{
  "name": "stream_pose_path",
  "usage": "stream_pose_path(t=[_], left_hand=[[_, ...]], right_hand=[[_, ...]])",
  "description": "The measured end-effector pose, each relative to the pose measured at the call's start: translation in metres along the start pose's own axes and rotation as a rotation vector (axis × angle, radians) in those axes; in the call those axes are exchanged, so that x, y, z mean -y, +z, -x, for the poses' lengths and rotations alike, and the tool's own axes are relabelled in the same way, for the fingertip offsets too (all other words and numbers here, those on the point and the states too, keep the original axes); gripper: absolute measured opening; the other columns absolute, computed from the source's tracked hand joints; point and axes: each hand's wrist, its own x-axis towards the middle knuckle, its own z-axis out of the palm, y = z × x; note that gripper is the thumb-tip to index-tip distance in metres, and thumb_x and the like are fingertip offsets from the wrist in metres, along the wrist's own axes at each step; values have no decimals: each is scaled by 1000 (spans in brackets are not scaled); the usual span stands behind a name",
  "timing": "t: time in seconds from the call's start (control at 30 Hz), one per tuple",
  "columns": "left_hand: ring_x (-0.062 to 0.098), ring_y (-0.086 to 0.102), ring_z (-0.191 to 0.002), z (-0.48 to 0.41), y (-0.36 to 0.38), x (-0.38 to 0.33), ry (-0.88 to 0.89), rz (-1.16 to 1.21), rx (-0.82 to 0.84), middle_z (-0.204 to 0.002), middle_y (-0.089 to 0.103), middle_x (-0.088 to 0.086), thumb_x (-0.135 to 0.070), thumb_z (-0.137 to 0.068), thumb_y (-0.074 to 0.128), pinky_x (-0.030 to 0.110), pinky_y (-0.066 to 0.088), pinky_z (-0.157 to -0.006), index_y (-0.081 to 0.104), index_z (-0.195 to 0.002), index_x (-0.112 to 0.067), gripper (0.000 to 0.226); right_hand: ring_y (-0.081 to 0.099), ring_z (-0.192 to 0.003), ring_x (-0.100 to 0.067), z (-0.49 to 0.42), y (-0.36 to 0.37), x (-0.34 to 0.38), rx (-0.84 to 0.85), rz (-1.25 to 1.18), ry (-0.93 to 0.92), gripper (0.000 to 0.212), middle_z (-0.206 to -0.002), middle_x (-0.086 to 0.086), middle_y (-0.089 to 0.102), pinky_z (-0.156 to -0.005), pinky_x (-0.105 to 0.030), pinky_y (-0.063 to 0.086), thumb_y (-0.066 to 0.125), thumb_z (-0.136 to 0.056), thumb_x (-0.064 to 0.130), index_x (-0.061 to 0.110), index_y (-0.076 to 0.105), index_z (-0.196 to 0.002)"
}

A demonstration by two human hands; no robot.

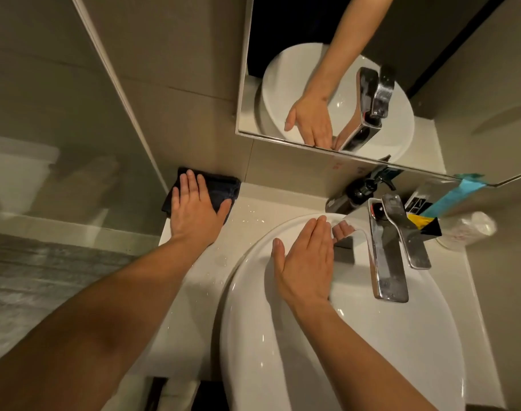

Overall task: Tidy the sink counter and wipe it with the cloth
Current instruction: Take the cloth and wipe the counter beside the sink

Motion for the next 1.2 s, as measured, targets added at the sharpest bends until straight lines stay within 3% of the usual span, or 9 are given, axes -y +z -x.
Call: stream_pose_path(t=[0.27,0.43,0.67,1.03,1.2], left_hand=[[28,4,-156,11,4,17,92,-1,4,-169,8,9,-71,-95,10,51,10,-125,8,-159,-35,74],[24,-1,-156,38,4,24,45,41,31,-169,3,1,-71,-94,10,63,9,-119,5,-153,-52,62],[22,1,-156,96,9,42,18,80,7,-169,4,0,-69,-96,16,59,22,-116,5,-151,-57,57],[19,5,-156,193,9,59,-37,63,7,-169,8,-2,-60,-100,17,50,18,-120,14,-156,-41,59],[18,6,-156,232,8,63,-78,55,9,-169,10,-4,-59,-100,19,56,18,-120,16,-156,-40,60]], right_hand=[[3,-157,-34,1,0,1,-19,-20,13,86,-168,-23,8,-127,-42,4,25,-100,59,-1,8,-160],[2,-157,-33,2,-1,1,-23,-32,10,86,-168,-22,7,-127,-43,4,28,-100,58,0,8,-160],[4,-157,-35,5,-3,0,-50,-43,-14,84,-168,-24,9,-127,-44,5,29,-101,56,-3,9,-159],[17,-153,-41,2,8,-5,-143,-74,-43,86,-162,-29,22,-126,-49,14,31,-99,57,-7,19,-155],[19,-152,-42,0,14,-8,-158,-91,-49,88,-162,-30,23,-125,-50,15,29,-98,58,-8,20,-154]])
